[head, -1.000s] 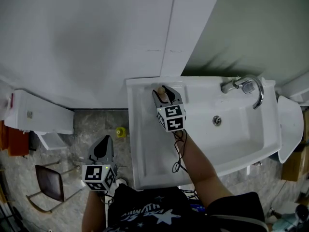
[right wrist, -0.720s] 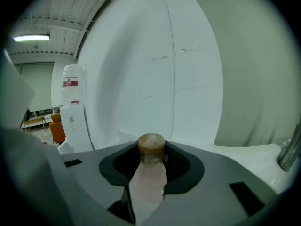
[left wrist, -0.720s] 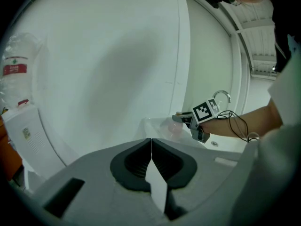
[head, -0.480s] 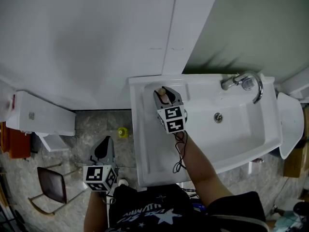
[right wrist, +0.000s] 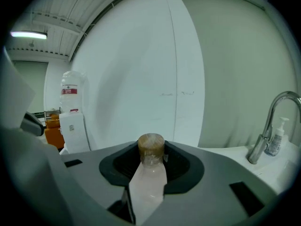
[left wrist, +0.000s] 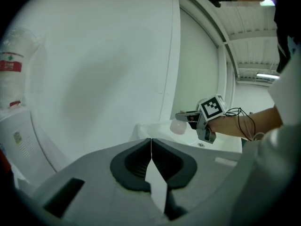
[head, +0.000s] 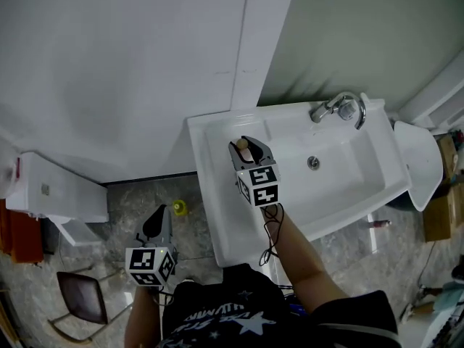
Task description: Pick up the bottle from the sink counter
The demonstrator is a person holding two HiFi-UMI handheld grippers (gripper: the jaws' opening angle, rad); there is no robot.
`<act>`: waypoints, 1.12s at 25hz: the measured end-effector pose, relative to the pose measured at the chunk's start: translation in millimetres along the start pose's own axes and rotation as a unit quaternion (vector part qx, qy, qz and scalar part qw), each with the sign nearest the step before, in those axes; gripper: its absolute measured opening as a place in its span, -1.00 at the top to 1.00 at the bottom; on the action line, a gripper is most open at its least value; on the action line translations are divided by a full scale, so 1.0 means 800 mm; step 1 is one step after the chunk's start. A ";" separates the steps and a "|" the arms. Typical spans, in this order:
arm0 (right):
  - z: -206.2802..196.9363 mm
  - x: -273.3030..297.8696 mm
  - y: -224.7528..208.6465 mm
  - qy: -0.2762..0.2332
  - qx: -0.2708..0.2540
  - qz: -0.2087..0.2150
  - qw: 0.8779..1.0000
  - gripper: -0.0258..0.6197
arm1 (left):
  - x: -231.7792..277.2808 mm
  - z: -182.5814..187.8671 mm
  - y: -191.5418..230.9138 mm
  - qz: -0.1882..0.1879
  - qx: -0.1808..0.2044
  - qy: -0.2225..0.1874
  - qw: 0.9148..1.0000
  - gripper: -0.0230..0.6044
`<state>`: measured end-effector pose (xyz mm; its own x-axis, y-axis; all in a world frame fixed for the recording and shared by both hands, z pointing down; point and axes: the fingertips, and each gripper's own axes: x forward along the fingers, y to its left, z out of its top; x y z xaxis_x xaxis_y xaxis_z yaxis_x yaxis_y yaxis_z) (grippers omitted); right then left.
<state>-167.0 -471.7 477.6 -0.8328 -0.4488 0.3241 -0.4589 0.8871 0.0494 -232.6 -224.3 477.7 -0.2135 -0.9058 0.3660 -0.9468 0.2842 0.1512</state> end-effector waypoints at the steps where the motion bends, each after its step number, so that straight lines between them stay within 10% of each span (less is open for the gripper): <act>1: 0.002 -0.013 0.003 -0.002 0.004 -0.006 1.000 0.49 | -0.007 0.000 0.000 -0.007 0.003 -0.002 1.000 0.86; 28: -0.037 -0.316 0.170 -0.021 0.059 -0.162 0.985 0.49 | -0.195 -0.056 -0.008 -0.177 0.061 -0.024 0.982 0.86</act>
<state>-9.8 -234.8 430.4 -0.6475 -0.7126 0.2703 -0.7333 0.6791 0.0336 -182.4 -70.9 460.6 0.1257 -0.9555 0.2668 -0.9850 -0.0881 0.1485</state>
